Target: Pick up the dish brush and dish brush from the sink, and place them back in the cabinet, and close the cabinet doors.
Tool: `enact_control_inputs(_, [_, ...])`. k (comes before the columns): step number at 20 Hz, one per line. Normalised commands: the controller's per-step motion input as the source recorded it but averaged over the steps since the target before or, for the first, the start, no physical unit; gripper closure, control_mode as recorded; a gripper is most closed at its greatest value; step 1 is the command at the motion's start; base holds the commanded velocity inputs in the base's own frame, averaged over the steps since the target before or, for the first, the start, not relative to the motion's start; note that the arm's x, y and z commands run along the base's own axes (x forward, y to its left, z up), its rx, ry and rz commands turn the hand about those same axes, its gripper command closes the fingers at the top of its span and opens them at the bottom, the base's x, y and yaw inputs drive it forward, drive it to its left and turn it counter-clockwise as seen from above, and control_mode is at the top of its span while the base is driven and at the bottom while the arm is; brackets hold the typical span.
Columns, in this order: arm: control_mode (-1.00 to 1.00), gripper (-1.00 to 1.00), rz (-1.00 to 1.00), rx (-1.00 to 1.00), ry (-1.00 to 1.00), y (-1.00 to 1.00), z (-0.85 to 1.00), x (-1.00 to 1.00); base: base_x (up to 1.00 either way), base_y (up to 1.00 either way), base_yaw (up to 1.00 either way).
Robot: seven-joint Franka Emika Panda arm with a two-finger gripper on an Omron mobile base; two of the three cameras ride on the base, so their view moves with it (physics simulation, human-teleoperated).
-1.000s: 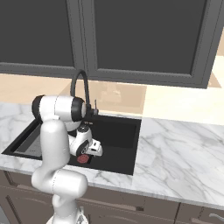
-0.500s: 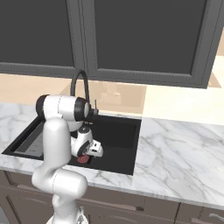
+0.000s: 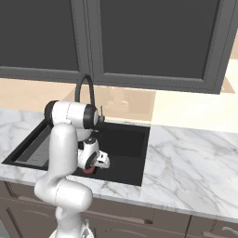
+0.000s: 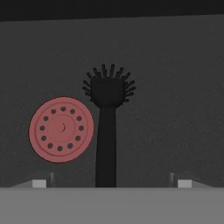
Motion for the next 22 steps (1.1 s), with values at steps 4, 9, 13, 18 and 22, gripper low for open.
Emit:
enact_control_inputs(4, [-1.0,-1.0,0.0,0.0,0.0,0.03,-0.14,0.06,0.0,0.0,0.0])
enact_control_inputs(9, [-1.0,-1.0,0.0,0.0,0.0,0.06,-0.15,0.06,0.0,0.0,0.0])
enact_control_inputs(13, [-1.0,-1.0,0.0,0.0,0.0,0.11,-0.16,0.03,0.0,0.0,0.0])
enact_control_inputs(18, [-1.0,-1.0,0.0,0.0,0.0,0.17,-0.15,0.05,0.0,0.0,0.0])
enact_control_inputs(22, [-1.0,-1.0,0.0,0.0,0.0,0.1,-0.1,0.01,0.0,0.0,0.0])
